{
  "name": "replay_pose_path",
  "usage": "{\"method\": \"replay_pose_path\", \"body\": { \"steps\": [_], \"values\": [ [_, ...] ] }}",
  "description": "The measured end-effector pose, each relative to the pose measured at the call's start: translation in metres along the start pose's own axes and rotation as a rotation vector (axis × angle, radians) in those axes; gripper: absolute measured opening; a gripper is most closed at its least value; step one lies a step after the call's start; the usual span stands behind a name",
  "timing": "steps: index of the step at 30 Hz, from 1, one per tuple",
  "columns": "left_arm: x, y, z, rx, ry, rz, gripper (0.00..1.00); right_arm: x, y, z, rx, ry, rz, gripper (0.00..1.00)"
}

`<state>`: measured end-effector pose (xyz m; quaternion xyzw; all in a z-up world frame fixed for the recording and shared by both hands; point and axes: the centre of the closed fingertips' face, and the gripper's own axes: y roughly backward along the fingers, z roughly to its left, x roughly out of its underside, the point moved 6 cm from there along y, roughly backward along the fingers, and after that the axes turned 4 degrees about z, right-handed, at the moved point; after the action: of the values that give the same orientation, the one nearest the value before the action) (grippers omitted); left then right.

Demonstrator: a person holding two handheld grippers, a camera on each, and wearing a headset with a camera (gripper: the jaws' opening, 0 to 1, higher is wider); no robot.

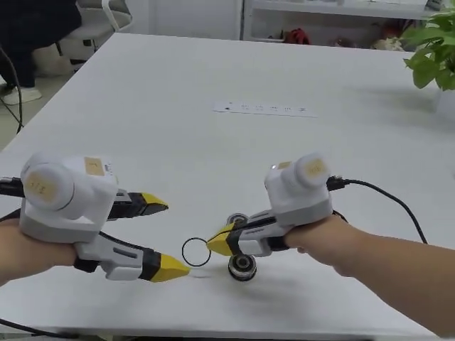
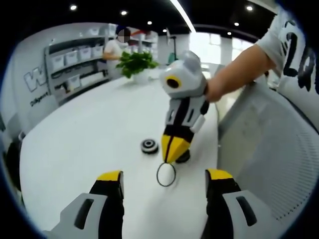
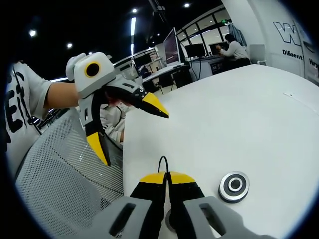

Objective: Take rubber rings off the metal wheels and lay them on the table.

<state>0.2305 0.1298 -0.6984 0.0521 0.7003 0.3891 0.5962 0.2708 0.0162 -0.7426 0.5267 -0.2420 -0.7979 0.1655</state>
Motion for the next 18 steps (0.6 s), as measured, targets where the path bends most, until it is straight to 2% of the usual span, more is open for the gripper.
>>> {"method": "replay_pose_path", "body": {
  "steps": [14,18],
  "values": [
    [0.003,0.000,-0.001,0.000,0.008,0.004,0.67,0.011,-0.006,-0.002,0.028,0.028,0.053,0.00],
    [0.003,-0.001,-0.002,0.005,0.006,0.006,0.67,0.012,-0.006,-0.004,0.039,0.028,0.048,0.05]
  ]
}}
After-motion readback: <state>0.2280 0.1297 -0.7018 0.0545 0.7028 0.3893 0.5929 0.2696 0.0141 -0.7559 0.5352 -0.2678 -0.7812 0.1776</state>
